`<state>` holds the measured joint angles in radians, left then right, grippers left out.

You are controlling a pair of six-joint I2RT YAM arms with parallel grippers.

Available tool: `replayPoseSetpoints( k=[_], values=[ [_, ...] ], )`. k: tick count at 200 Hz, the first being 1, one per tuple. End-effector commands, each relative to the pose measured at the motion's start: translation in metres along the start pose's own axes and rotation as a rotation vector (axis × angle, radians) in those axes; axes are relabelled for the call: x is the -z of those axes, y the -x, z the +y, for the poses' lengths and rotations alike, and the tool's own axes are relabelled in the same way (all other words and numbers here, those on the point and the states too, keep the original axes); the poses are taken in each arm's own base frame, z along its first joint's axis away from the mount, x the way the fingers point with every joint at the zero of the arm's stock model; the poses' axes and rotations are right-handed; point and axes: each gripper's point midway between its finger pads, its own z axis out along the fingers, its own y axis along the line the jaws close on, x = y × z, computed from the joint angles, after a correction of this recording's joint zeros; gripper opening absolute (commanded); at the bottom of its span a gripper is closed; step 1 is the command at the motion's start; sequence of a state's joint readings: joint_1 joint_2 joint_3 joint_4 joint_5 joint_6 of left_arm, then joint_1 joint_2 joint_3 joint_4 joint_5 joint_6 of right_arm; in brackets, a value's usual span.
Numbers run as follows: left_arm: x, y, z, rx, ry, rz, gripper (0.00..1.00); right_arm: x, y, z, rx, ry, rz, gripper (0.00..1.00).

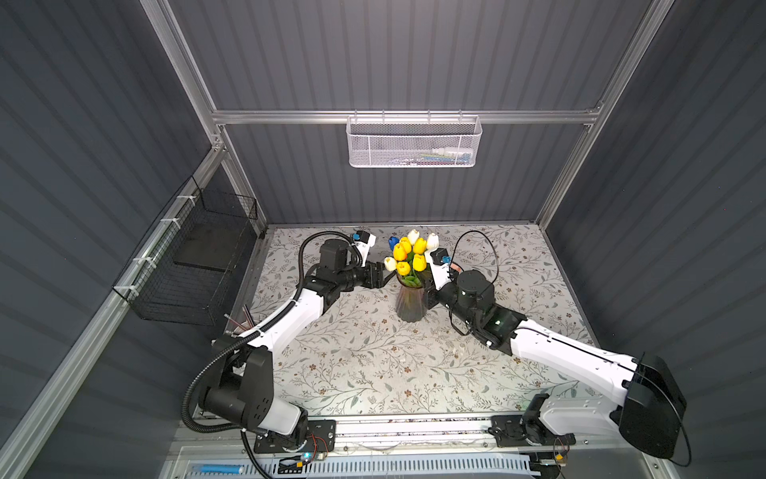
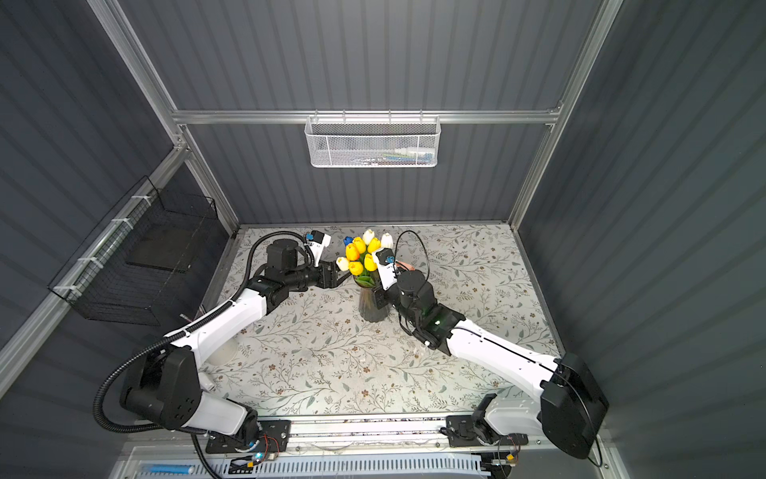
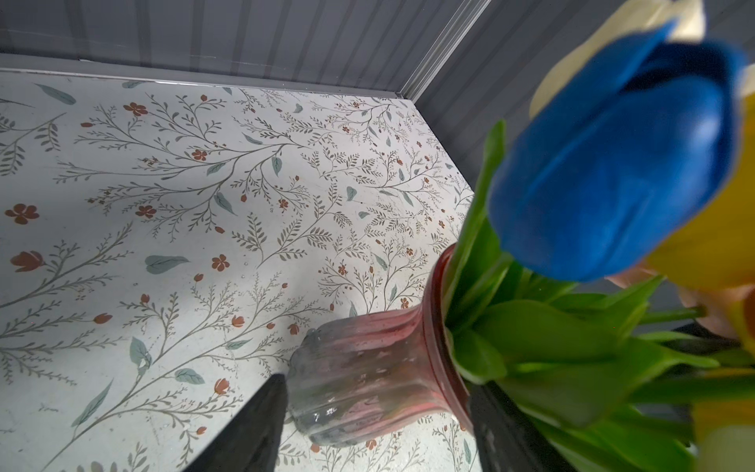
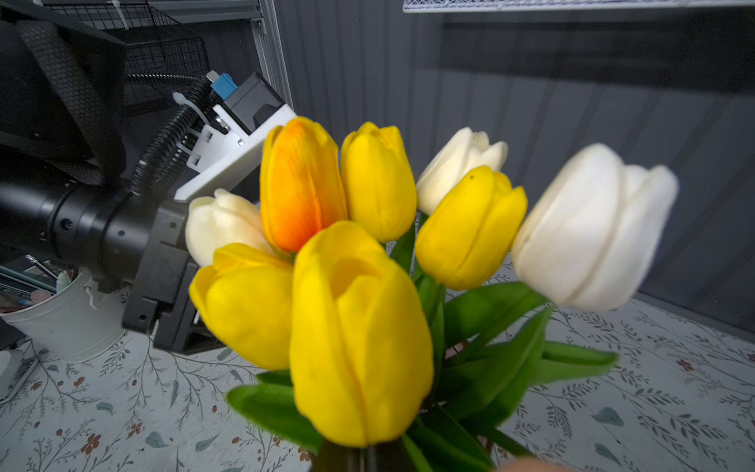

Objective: Pick out yellow flowers from the vase
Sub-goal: Pick up the flower from the vase.

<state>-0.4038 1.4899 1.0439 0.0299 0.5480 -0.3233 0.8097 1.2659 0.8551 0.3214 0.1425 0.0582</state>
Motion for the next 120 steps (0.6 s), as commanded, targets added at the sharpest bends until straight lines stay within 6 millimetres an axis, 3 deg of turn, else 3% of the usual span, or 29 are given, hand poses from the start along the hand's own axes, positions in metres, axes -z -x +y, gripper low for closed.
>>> replayPoseSetpoints(
  k=[1, 47, 120],
  values=[
    [-0.004, -0.004, -0.003, 0.014, -0.013, 0.033, 0.71, 0.010, 0.034, 0.010, 0.008, 0.035, -0.088, 0.02],
    [-0.006, -0.006, -0.003, 0.014, -0.014, 0.042, 0.71, 0.015, 0.042, 0.012, 0.024, 0.042, -0.101, 0.01],
    [-0.006, -0.012, 0.003, 0.010, 0.012, 0.056, 0.71, 0.044, 0.085, 0.013, 0.068, 0.048, -0.167, 0.02]
  ],
)
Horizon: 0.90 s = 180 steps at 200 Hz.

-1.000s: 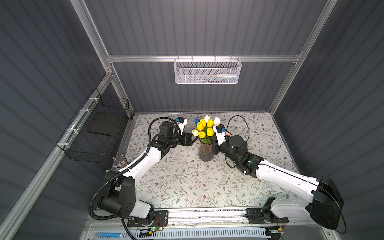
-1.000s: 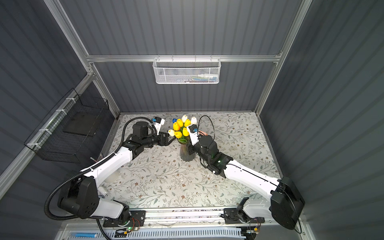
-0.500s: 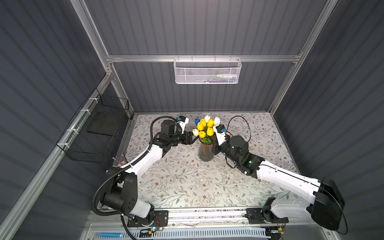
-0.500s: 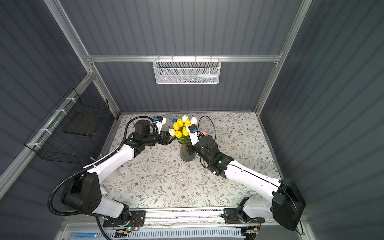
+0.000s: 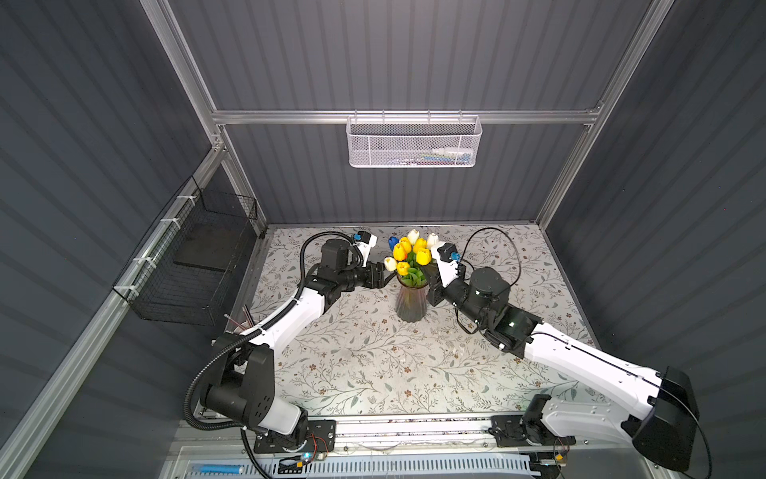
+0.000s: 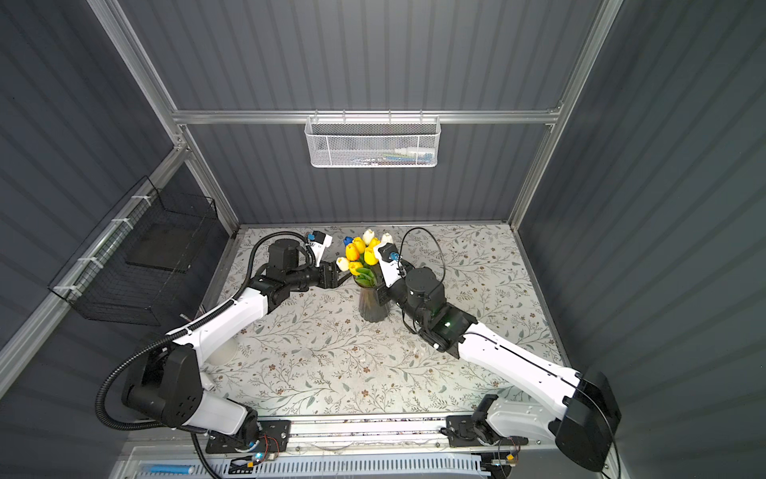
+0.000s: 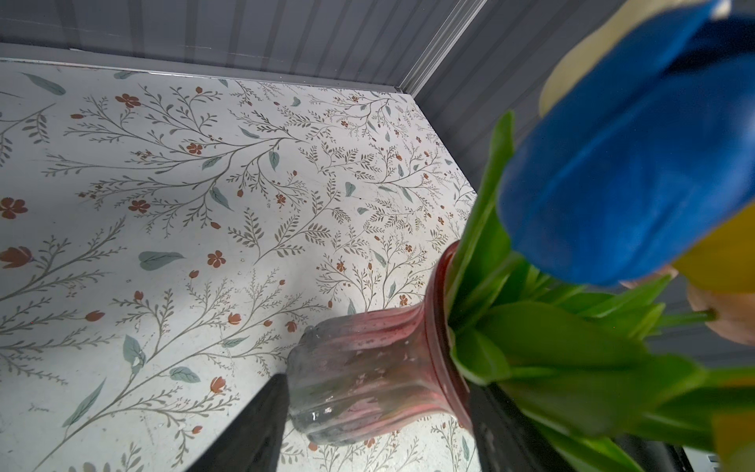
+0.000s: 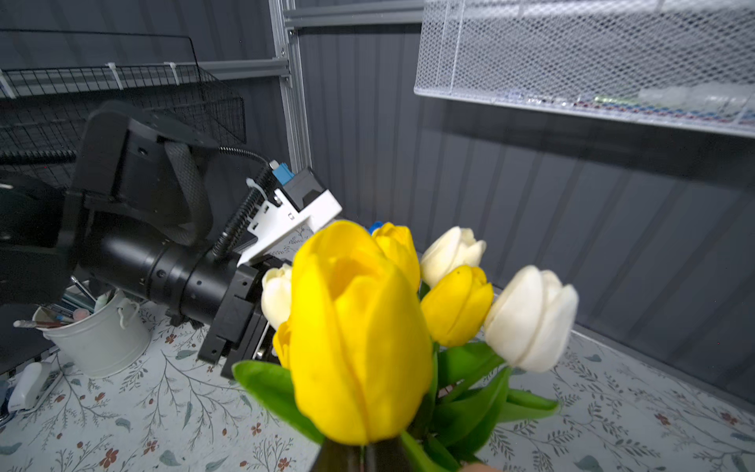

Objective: Pick out yellow flowers from the vase
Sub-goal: Pick up the flower from the vase.

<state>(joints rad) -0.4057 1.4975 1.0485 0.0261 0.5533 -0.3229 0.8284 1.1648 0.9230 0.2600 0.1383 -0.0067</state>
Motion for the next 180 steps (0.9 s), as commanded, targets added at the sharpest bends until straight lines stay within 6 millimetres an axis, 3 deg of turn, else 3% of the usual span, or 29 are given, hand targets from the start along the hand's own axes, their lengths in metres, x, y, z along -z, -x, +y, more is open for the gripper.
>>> replayPoseSetpoints(
  k=[1, 14, 19, 93, 180],
  values=[
    [-0.004, -0.010, 0.003, 0.007, 0.016, 0.048, 0.71, 0.012, 0.032, 0.004, 0.016, 0.023, -0.061, 0.02],
    [-0.005, -0.011, 0.004, 0.010, 0.019, 0.050, 0.71, 0.012, 0.033, 0.006, 0.023, 0.031, -0.056, 0.02],
    [-0.005, -0.011, 0.004, 0.010, 0.020, 0.050, 0.71, 0.022, 0.045, 0.004, 0.019, 0.032, -0.088, 0.02],
    [-0.005, -0.012, 0.008, 0.010, 0.042, 0.047, 0.70, 0.057, 0.087, 0.009, 0.027, 0.088, -0.151, 0.02],
    [-0.004, -0.009, 0.013, 0.004, 0.073, 0.037, 0.71, 0.118, 0.147, 0.006, 0.019, 0.120, -0.276, 0.01]
  ],
)
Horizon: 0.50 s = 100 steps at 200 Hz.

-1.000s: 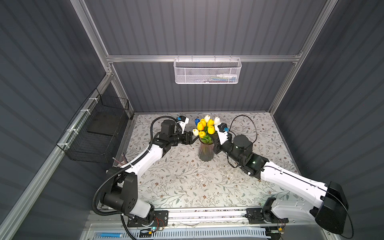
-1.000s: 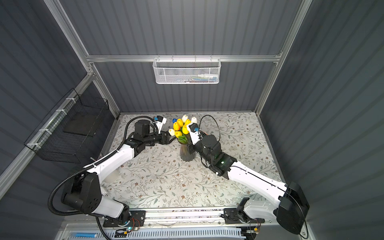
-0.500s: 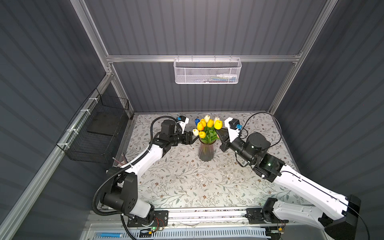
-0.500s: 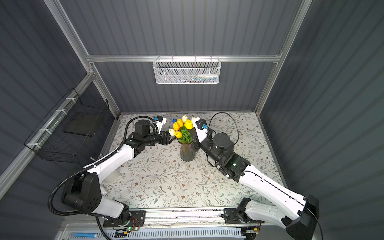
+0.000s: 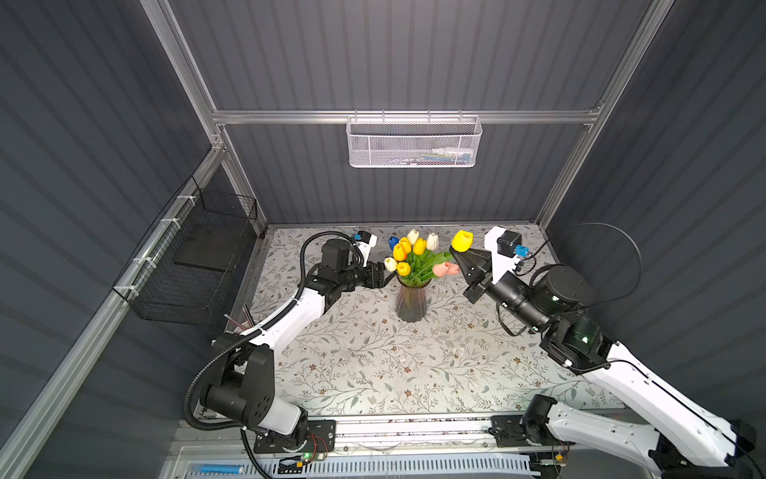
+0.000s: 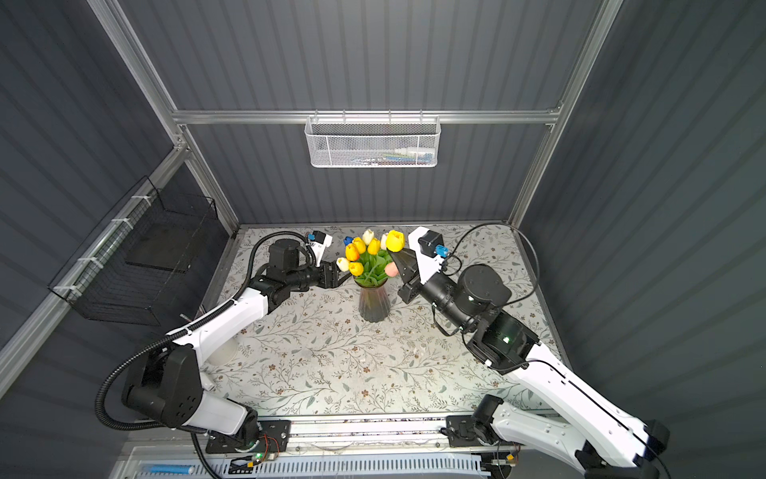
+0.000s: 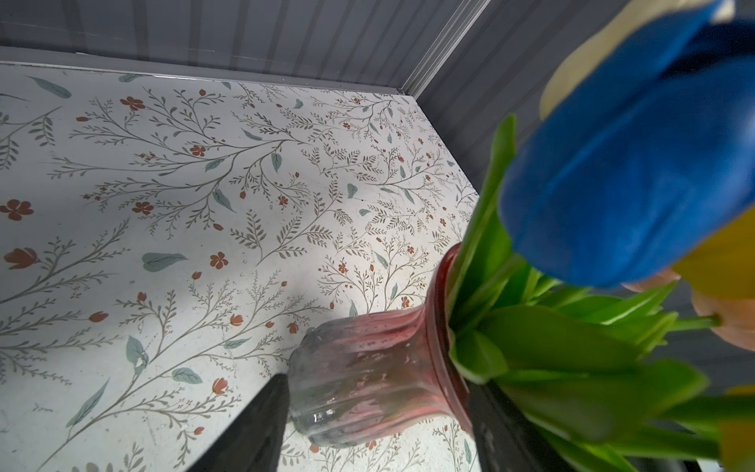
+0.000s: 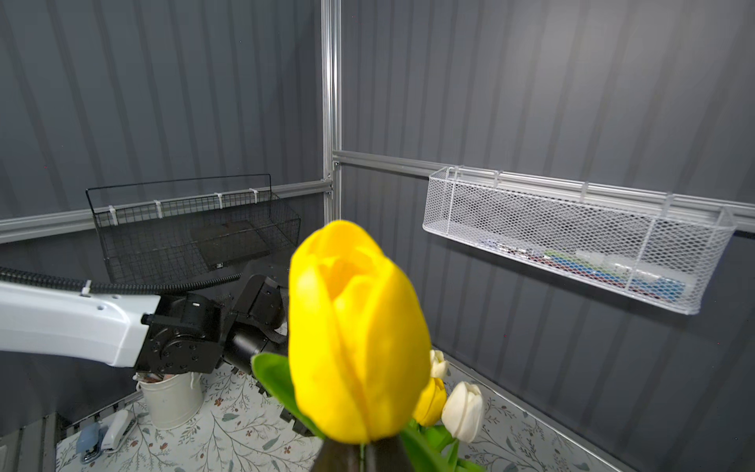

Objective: Pick out yellow flowers from the vase
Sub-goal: Pick up the flower from the vase, then place the flower at the center of the board.

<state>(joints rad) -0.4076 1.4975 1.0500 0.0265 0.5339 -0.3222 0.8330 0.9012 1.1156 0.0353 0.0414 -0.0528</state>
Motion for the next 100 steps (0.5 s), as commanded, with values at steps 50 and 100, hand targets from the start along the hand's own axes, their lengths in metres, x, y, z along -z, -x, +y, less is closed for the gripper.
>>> replayPoseSetpoints(
  k=[50, 100],
  values=[
    [-0.003, -0.007, 0.011, 0.001, 0.069, 0.035, 0.71, 0.044, 0.049, 0.002, -0.022, 0.032, -0.030, 0.01],
    [-0.002, -0.004, 0.011, -0.010, 0.075, 0.031, 0.71, 0.071, 0.048, -0.003, -0.050, 0.018, 0.136, 0.01]
  ],
)
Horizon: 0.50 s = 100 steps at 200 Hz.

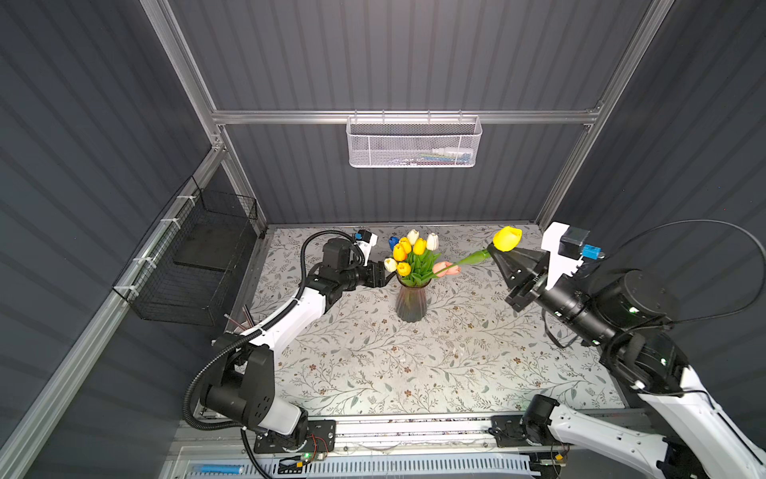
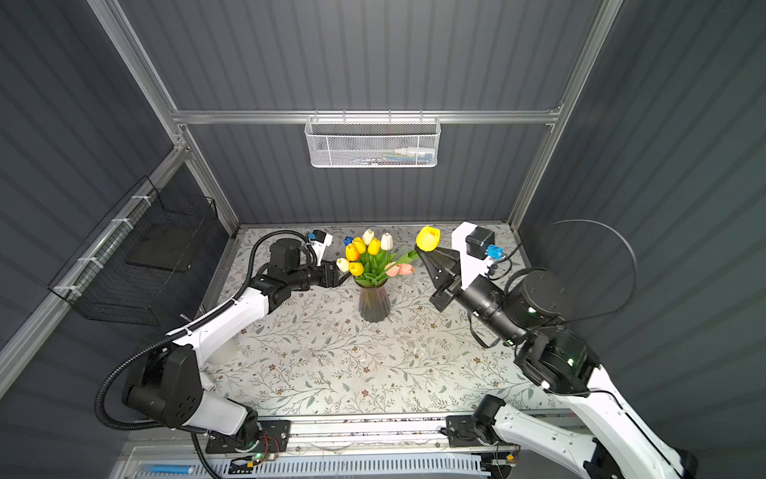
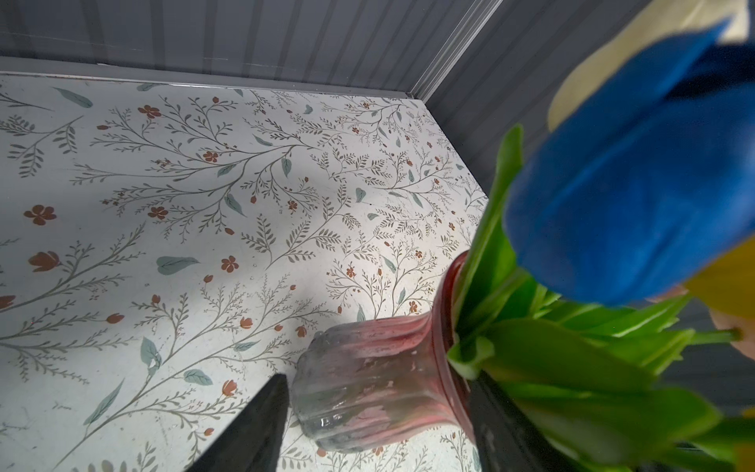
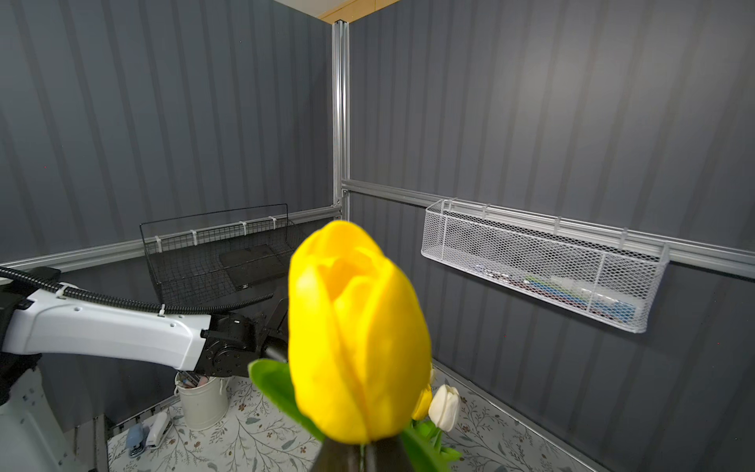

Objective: Pick out yellow flowers from the vase
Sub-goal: Place the flower at the center of the board.

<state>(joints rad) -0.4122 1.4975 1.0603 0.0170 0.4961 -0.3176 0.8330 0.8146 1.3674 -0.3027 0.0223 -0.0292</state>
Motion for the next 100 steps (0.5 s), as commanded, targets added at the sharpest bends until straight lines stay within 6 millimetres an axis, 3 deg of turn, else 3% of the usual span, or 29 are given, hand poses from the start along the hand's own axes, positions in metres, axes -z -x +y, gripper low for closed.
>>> replayPoseSetpoints(
  k=[1, 61, 100],
  values=[
    [-0.002, -0.008, 0.008, -0.004, 0.043, 0.041, 0.71, 0.014, -0.016, -0.001, -0.029, -0.006, 0.140, 0.01],
    [0.001, -0.006, 0.007, -0.020, 0.052, 0.041, 0.72, 0.040, -0.037, -0.034, -0.068, -0.210, 0.336, 0.00],
    [0.003, -0.006, 0.008, -0.033, 0.064, 0.040, 0.72, 0.043, -0.061, -0.053, -0.084, -0.328, 0.455, 0.00]
  ],
)
